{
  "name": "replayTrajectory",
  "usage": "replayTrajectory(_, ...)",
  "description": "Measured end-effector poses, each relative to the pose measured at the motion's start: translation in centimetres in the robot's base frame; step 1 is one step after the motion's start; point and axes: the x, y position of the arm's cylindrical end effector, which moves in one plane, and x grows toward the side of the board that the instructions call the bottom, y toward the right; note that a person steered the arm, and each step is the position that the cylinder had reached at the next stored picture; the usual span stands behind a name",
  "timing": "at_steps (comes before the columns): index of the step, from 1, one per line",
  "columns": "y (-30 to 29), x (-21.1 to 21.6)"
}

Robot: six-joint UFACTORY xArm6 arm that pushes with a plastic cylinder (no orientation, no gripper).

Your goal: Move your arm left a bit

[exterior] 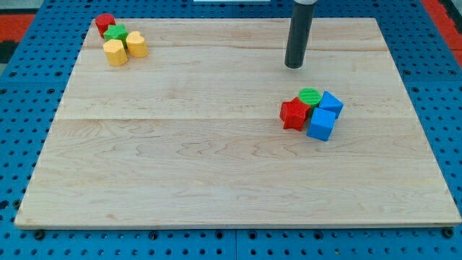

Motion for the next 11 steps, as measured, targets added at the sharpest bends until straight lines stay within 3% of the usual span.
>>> replayTrajectory(4,-0.2,-2.0)
replayTrajectory(6,-0.5,-1.0)
replayTrajectory(8,-4.8,2.2)
replayTrajectory(11,-5.8,1.8)
